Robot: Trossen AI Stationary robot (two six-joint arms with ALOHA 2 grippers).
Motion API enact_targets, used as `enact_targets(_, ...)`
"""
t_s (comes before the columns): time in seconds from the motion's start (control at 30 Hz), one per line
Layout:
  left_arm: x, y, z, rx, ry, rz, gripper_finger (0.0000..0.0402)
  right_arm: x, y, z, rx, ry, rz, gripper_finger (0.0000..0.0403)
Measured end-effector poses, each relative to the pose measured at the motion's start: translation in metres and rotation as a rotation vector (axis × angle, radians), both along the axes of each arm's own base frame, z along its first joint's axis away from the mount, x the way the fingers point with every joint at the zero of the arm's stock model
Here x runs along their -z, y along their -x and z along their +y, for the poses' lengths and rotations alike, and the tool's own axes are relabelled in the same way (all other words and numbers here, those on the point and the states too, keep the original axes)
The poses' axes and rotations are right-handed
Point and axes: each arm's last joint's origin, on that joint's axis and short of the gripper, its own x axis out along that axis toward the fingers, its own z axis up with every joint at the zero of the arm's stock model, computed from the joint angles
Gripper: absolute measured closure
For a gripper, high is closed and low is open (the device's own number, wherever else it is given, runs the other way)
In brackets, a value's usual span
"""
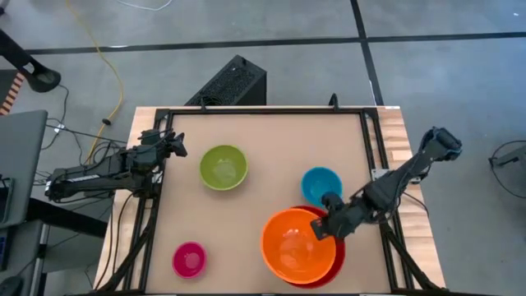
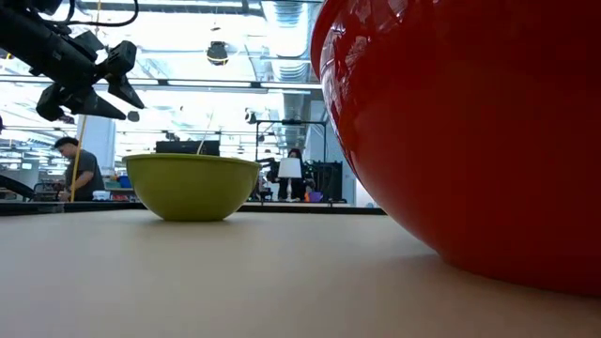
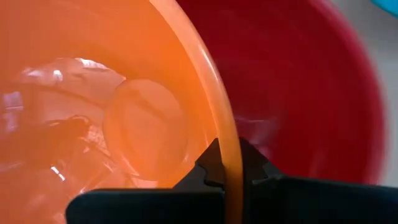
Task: Nest bowls inside each other by size order
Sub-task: Stack the orange bowl on the red bowl
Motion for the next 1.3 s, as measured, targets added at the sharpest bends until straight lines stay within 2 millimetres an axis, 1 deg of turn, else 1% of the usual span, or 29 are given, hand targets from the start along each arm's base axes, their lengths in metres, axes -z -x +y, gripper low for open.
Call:
enact_targets(0.13,0.000,0.000,0.000,-0.001,0.000,-0.001,0.0207,0.011,0.003,0.007,0.033,0.018,0.086,0.0391)
enact_targets(0.27,0.000,0.000,0.000,-0.001,0.000,0.000,0.0207,0.018,0.005,0.007,0.062,0.044,0.146,0.0391)
enact_targets(0.77,0.000,-0.002,-0.001,0.068,0.032,-0.018,0.0207,0.028,0.006,0.006,0.053,0.097,0.212,0.0390)
enact_targets(1.13,0.001,-0.002,-0.001,0.069,0.033,-0.015,0.0207,0.028,0.007,0.006,0.044,0.104,0.218,0.0336)
enact_targets(1.3,0.001,-0.002,-0.001,0.070,0.034,-0.015,0.0207,0.028,0.007,0.006,0.036,0.103,0.213,0.0303)
